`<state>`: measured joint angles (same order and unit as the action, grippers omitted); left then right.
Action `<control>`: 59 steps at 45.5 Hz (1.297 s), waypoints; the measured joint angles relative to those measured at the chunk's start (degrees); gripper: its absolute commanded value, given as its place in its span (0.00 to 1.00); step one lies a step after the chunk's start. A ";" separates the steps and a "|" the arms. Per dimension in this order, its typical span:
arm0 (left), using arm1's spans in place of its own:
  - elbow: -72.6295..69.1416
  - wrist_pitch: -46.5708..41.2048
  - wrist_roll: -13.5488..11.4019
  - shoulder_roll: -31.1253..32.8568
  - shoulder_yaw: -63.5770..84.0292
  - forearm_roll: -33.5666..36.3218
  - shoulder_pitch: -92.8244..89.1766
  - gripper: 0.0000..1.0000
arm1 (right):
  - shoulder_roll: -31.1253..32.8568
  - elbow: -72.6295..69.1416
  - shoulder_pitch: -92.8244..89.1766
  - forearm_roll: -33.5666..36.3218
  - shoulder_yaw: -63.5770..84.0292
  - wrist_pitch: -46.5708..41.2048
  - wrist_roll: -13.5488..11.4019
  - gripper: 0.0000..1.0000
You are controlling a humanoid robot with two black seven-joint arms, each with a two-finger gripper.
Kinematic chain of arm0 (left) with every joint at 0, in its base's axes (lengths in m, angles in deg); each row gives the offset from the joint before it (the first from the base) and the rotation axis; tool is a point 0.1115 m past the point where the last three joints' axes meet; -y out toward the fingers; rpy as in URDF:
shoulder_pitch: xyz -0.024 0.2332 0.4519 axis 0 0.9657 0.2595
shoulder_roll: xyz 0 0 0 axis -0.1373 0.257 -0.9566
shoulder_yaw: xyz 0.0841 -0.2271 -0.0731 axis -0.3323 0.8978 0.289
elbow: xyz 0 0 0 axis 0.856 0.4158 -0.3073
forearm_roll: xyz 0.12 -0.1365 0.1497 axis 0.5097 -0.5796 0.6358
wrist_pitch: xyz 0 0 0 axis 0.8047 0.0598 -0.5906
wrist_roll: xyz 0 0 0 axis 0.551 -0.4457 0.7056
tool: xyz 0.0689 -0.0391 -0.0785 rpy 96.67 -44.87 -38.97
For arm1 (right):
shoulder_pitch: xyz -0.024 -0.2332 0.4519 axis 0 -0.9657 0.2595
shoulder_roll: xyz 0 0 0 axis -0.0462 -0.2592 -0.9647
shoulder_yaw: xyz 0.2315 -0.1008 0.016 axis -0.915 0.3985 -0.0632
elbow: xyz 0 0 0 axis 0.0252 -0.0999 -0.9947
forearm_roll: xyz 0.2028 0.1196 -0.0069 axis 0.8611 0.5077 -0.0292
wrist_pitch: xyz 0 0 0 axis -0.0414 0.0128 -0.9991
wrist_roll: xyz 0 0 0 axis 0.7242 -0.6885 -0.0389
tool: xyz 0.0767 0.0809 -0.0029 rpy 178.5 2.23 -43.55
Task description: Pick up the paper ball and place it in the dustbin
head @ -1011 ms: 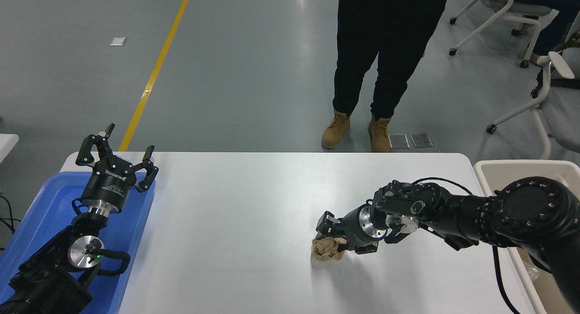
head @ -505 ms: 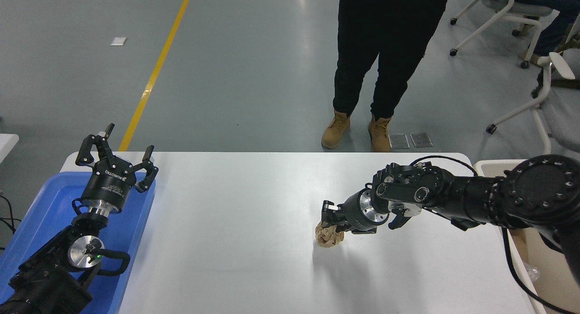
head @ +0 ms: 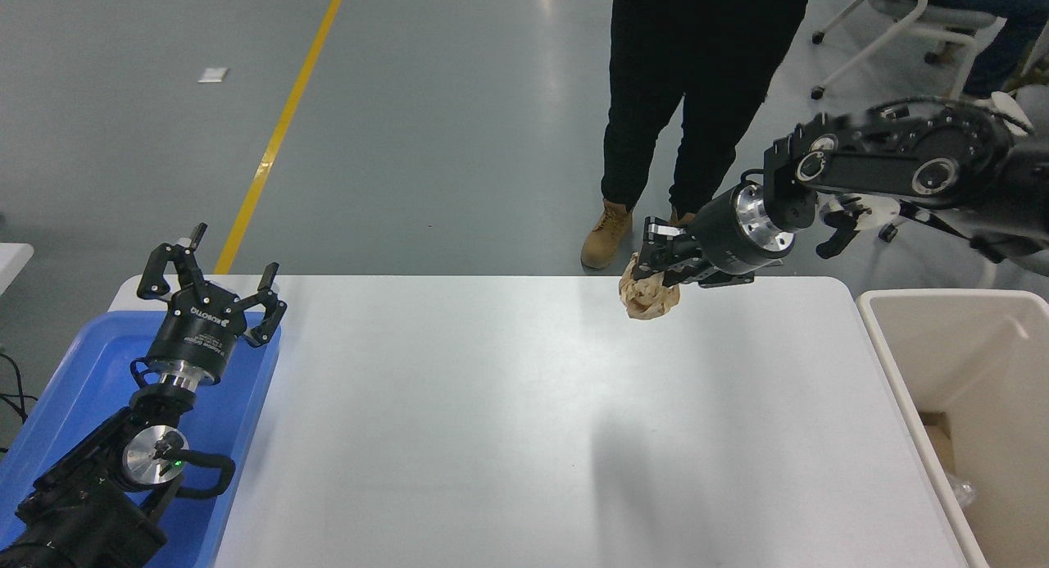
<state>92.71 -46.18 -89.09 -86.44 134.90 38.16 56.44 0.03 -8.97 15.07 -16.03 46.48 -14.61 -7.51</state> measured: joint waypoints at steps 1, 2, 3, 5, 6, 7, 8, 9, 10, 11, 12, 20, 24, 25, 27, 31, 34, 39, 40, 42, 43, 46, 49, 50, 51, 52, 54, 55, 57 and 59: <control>0.00 0.00 0.00 0.00 0.00 0.00 0.00 0.98 | 0.52 -0.37 0.98 0.02 0.05 -0.27 0.00 0.00; 0.00 0.00 0.00 0.00 0.00 0.00 0.00 0.98 | 0.86 -0.58 1.58 0.03 0.08 -0.41 0.01 0.00; 0.00 0.00 0.00 0.00 0.00 0.00 0.00 0.98 | 1.17 -0.79 2.17 0.03 0.11 -0.54 0.00 0.00; 0.00 0.00 0.00 0.00 0.00 0.00 0.00 0.98 | 1.86 -1.33 3.45 0.06 0.19 -0.89 0.01 0.00; -0.01 0.00 0.00 0.00 0.00 -0.01 0.00 0.98 | 2.12 -1.50 3.91 0.04 0.21 -0.98 0.01 0.00; -0.01 0.00 0.00 0.00 0.00 0.00 0.00 0.98 | 2.49 -1.74 4.56 0.05 0.27 -1.12 0.01 0.00; -0.01 0.00 0.00 0.00 0.00 0.00 0.00 0.98 | 2.71 -1.91 4.98 0.06 0.29 -1.22 0.03 0.00; -0.01 0.00 0.00 0.00 0.00 0.00 0.00 0.98 | 2.89 -2.05 5.32 0.05 0.34 -1.28 0.04 0.00; -0.01 0.00 0.00 0.00 0.00 0.00 0.00 0.98 | 3.09 -2.19 5.66 0.06 0.38 -1.36 0.04 0.00; -0.01 0.00 0.00 0.00 0.00 0.00 0.00 0.98 | 3.33 -2.38 6.10 0.06 0.43 -1.47 0.05 0.00; -0.02 -0.01 0.00 0.00 0.00 0.00 0.00 0.98 | 3.49 -2.47 6.35 0.06 0.46 -1.52 0.05 0.00; -0.03 -0.03 0.01 0.00 0.00 0.00 0.00 0.98 | 4.32 -2.65 7.61 -0.19 0.75 -1.57 0.05 0.00; -0.03 -0.03 0.01 0.00 0.01 0.00 0.00 0.98 | 4.52 -1.50 7.39 -0.38 0.80 -1.26 -0.01 0.00; -0.03 -0.03 0.01 0.00 0.01 -0.01 0.00 0.98 | 4.61 -0.83 7.03 -0.47 0.84 -1.08 -0.06 0.00; -0.04 -0.03 0.02 0.00 0.01 0.00 0.00 0.98 | 4.71 0.13 6.55 -0.57 0.90 -0.90 -0.11 0.00; -0.03 -0.03 0.02 0.00 0.01 0.00 0.00 0.98 | 5.12 3.35 5.23 -0.69 0.91 -0.29 -0.17 0.00; -0.02 -0.03 0.03 0.00 0.01 0.00 0.00 0.98 | 5.59 5.72 4.30 -0.74 0.90 0.18 -0.18 0.00; -0.02 -0.03 0.02 0.01 0.01 -0.01 0.00 0.98 | 6.50 11.06 2.02 -0.69 0.77 1.62 -0.22 0.00; -0.03 -0.03 0.02 0.01 0.01 -0.01 0.00 0.98 | 6.69 11.97 1.55 -0.65 0.76 1.88 -0.23 0.00; -0.03 -0.03 0.02 0.01 0.01 -0.01 0.00 0.98 | 7.09 14.42 0.30 -0.51 0.67 2.70 -0.25 0.00; -0.03 -0.03 0.02 0.01 0.01 -0.01 0.00 0.98 | 7.23 15.42 -0.23 -0.46 0.62 3.04 -0.26 0.00; -0.04 -0.03 0.02 0.01 0.01 0.00 -0.01 0.98 | 7.74 19.06 -2.39 -0.32 0.53 4.36 -0.33 0.00; -0.04 -0.03 0.03 0.02 0.01 0.01 0.00 0.98 | 8.22 22.67 -4.74 -0.20 0.37 5.68 -0.36 0.00; -0.05 -0.03 0.03 0.02 0.01 0.01 0.00 0.98 | 8.35 23.93 -5.61 -0.15 0.31 6.15 -0.35 0.00; -0.04 -0.02 0.02 0.03 0.01 0.00 0.00 0.98 | 8.57 25.74 -6.84 -0.10 0.29 6.81 -0.40 0.00; -0.04 -0.03 0.02 0.03 0.01 -0.01 0.00 0.98 | 8.72 26.91 -7.62 -0.03 0.27 7.21 -0.42 0.00; -0.04 -0.03 0.02 0.02 0.01 0.01 0.00 0.98 | 9.04 29.94 -9.67 0.29 0.17 8.22 -0.44 0.00; -0.03 -0.03 0.02 0.02 0.01 0.01 0.00 0.98 | 9.14 31.15 -10.58 0.44 0.11 8.60 -0.44 0.00; -0.03 -0.03 0.02 0.02 0.01 0.00 0.00 0.98 | 9.43 33.91 -12.59 0.93 0.08 9.35 -0.46 0.00; -0.03 -0.03 0.02 0.02 0.01 0.01 0.00 0.98 | 9.66 37.22 -15.00 1.67 0.05 10.17 -0.49 0.00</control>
<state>92.68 -46.20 -89.07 -86.42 134.90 38.17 56.44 9.69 28.25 0.07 -14.36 46.54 -4.44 -8.00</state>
